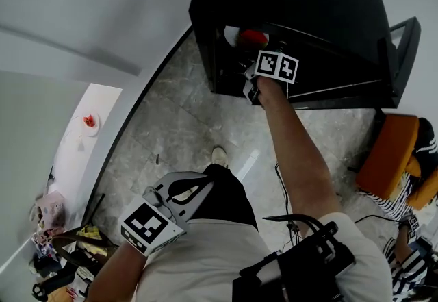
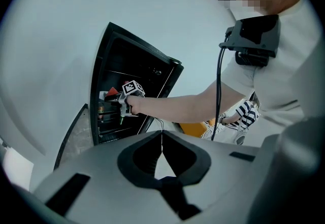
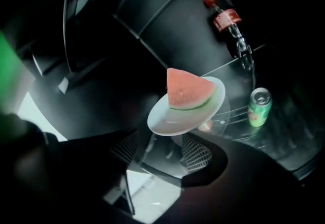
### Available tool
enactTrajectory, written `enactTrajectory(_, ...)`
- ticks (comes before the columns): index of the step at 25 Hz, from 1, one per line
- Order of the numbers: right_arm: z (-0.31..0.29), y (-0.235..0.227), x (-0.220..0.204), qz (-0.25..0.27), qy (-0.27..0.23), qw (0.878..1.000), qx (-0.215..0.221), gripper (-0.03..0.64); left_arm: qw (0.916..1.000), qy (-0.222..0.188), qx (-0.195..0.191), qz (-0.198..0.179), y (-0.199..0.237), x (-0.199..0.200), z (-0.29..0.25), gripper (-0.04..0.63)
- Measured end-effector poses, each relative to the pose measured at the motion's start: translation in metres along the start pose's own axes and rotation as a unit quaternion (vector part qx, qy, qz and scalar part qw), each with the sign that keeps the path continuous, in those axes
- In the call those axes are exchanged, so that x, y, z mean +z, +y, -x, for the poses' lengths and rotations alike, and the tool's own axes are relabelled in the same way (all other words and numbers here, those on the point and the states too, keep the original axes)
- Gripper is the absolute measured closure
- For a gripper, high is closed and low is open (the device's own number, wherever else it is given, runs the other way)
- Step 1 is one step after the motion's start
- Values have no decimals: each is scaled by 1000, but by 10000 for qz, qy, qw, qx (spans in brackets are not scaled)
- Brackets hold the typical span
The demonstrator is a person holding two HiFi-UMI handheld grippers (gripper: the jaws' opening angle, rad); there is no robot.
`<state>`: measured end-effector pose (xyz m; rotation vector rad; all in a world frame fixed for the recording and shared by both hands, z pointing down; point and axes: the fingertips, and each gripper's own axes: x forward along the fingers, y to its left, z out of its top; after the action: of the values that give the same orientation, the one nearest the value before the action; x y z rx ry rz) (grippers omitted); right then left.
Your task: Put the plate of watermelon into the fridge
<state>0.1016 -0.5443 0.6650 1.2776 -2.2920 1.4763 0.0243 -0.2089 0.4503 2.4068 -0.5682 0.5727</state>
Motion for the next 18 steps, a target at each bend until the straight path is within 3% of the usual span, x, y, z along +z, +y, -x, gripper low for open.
enactTrajectory(5,4,-14,-11,509,346,9967,-523,392,9999,-118,-119,31,-7,3,1,583)
enactTrajectory(8,8,-23,-15,882,506,9912,-843,476,9998,-134,-156,26,-9,2,2,583)
enactTrajectory(18,19,-33,-22,1332,800,9774,-1431,541,9998,-115,-103,95,-9,2,6,583)
